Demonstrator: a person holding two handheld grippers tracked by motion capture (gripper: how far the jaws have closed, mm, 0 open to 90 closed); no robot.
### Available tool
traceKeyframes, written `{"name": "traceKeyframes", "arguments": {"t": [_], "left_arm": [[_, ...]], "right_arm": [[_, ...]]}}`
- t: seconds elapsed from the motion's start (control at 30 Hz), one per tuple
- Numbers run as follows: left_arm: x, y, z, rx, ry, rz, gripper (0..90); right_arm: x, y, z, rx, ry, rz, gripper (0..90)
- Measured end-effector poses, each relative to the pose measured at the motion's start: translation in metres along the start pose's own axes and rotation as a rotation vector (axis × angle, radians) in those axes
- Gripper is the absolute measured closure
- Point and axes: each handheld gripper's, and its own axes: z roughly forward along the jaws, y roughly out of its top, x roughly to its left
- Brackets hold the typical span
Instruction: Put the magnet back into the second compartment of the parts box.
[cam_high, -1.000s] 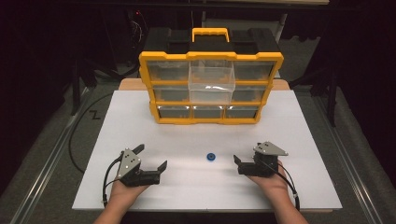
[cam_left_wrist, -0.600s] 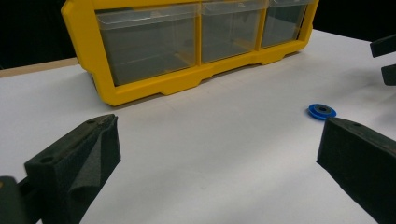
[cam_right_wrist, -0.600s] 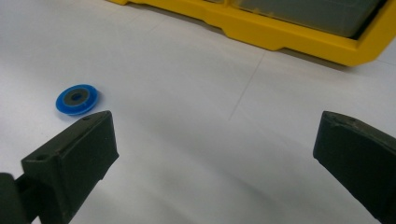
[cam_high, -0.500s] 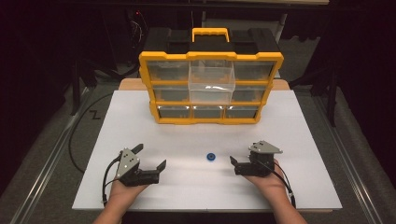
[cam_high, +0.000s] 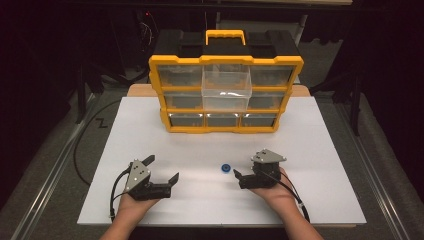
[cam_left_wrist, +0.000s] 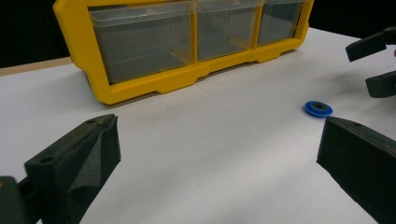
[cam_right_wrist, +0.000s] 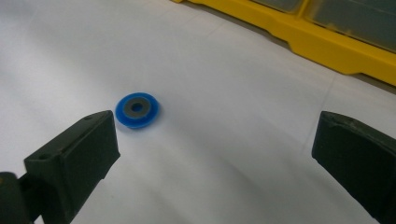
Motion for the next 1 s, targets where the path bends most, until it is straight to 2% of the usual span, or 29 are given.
{"name": "traceKeyframes", "arguments": {"t": [0.27, 0.47, 0.67, 0.87, 0.9, 1.0], "left_arm": [[-0.001, 0.001, -0.004, -0.005, 0.008, 0.008, 0.0], [-0.002, 0.002, -0.004, -0.007, 0.013, 0.014, 0.0], [-0.003, 0.002, -0.003, -0.002, 0.007, 0.02, 0.1], [-0.003, 0.002, -0.004, -0.007, 0.009, 0.02, 0.1], [-0.003, 0.002, -0.004, -0.007, 0.009, 0.02, 0.1], [-0.003, 0.002, -0.003, -0.008, 0.008, 0.019, 0.0]], "right_arm": [[0.014, 0.008, 0.01, 0.009, 0.047, -0.028, 3.4], [0.026, 0.014, 0.016, 0.011, 0.094, -0.059, 9.3], [0.029, 0.016, 0.024, 0.029, 0.112, -0.072, 18.4], [0.028, 0.017, 0.029, 0.046, 0.136, -0.062, 34.8], [0.029, 0.017, 0.03, 0.054, 0.141, -0.063, 40.3], [0.028, 0.018, 0.032, 0.064, 0.149, -0.055, 45.7]]}}
